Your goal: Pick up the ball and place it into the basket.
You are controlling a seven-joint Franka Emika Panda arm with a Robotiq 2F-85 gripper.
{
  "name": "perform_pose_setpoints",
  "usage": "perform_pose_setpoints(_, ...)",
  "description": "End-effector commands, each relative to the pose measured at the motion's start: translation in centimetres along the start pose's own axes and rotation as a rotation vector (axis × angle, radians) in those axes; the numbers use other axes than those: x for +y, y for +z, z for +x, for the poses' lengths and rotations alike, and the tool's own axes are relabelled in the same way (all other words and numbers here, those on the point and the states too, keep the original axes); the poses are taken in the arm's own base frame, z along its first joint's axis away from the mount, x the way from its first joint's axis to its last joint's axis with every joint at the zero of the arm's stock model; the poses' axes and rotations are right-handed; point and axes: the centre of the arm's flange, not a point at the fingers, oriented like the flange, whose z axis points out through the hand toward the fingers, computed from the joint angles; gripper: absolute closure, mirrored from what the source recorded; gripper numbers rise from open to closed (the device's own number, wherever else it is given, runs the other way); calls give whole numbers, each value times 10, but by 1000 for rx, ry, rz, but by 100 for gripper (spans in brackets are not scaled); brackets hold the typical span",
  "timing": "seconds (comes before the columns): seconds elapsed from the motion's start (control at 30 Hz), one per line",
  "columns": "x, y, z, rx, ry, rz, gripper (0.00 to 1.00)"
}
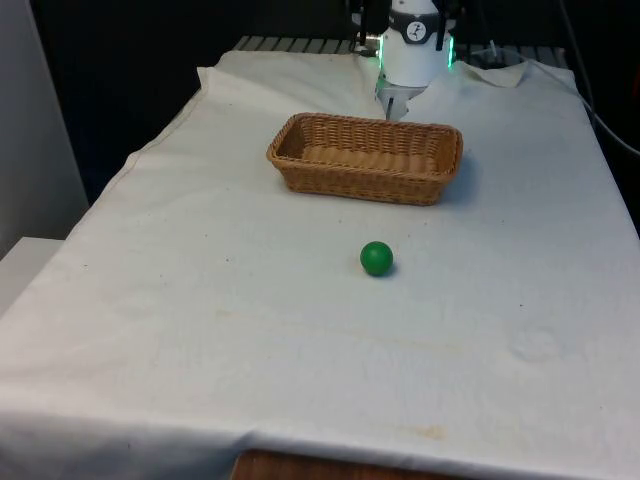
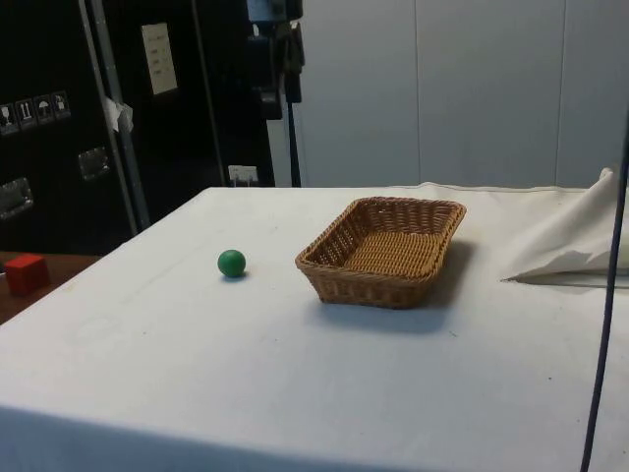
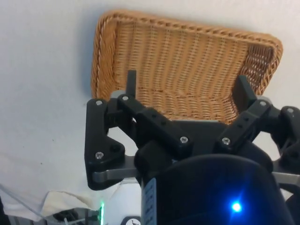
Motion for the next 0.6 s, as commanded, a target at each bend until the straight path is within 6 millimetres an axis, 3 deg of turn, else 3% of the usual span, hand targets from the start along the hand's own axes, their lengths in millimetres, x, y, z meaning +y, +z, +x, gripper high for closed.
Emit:
perform_pose_setpoints(0.0,0,1,3,-2,-4,9,0)
perform_pose_setpoints(0.17,3,2,12,3,-4,-1,0)
perform_pose_setpoints(0.57,16,23,56,3,-3,1,0)
